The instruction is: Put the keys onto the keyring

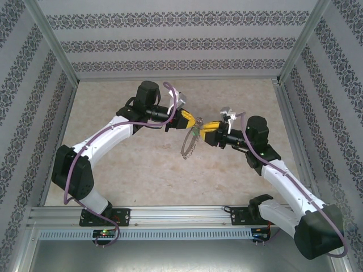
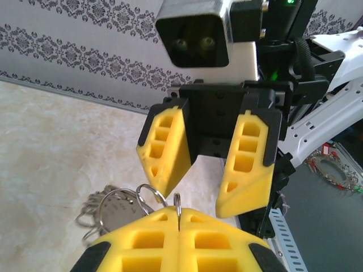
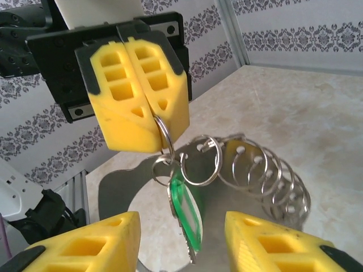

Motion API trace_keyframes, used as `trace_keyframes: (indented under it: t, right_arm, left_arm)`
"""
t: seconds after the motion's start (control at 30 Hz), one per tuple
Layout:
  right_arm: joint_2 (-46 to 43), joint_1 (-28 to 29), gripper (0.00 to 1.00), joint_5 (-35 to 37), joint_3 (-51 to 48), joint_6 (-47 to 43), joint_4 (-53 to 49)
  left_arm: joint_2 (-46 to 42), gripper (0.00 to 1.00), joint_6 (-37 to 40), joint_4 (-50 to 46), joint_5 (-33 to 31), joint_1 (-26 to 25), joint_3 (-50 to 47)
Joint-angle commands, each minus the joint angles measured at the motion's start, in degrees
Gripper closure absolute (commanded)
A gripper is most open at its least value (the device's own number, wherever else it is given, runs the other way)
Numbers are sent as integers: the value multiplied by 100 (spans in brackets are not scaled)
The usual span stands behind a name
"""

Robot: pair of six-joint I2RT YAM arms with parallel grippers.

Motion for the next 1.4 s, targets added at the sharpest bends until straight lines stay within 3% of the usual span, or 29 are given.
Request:
trace_keyframes:
  t: [0.0, 0.3, 1.37]
  right_arm:
    - [57, 95, 55, -268, -105, 24, 363]
    - [355, 257, 48, -273, -116, -79, 551]
    - [840, 380, 42, -194, 431, -527, 495]
  left_arm:
    - [-251, 100, -182, 488, 73, -52, -55]
    - [-290, 100, -209, 498, 119, -51, -40]
    - [-314, 100, -121, 247, 320, -47, 67]
